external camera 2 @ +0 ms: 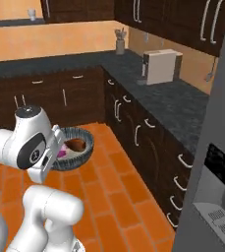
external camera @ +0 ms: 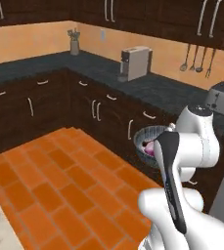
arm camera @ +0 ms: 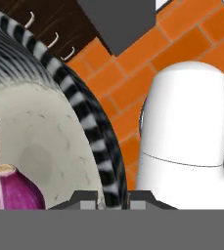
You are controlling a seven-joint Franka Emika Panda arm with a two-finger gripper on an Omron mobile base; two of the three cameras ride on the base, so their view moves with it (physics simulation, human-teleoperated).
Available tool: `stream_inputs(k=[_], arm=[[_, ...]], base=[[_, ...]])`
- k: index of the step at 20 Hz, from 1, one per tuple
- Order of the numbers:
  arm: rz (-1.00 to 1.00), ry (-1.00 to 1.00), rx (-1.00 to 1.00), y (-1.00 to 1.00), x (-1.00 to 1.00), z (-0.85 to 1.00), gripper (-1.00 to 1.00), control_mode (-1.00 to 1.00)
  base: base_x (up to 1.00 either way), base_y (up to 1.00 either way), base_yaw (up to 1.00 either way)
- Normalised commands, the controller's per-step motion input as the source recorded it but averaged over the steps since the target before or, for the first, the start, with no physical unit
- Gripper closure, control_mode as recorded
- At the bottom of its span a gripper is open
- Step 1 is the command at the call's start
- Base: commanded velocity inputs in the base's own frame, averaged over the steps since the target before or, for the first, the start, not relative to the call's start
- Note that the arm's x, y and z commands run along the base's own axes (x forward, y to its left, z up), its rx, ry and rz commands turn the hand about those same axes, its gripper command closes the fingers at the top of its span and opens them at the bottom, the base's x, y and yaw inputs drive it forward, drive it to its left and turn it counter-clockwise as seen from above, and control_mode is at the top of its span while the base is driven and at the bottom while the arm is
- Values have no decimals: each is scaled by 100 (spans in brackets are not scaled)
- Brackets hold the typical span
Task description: Pick the chicken drumstick and onion from their plates and place them in the bowl. Then put the bowl in the fridge.
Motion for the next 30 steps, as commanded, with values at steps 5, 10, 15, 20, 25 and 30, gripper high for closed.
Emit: stream_inputs(k=[5, 10, 15, 20, 25, 30], arm=[[0, 0, 0, 0, 0, 0, 100, 100], [0, 0, 0, 0, 0, 0, 100, 100], [0, 0, 0, 0, 0, 0, 100, 100], [0, 0, 0, 0, 0, 0, 100, 100], [0, 0, 0, 0, 0, 0, 100, 100], [0, 0, 0, 0, 0, 0, 100, 100]], base=[[0, 0, -100], [0, 0, -100], [0, 0, -97], [9, -45, -55], [39, -88, -7], [60, 2, -6]])
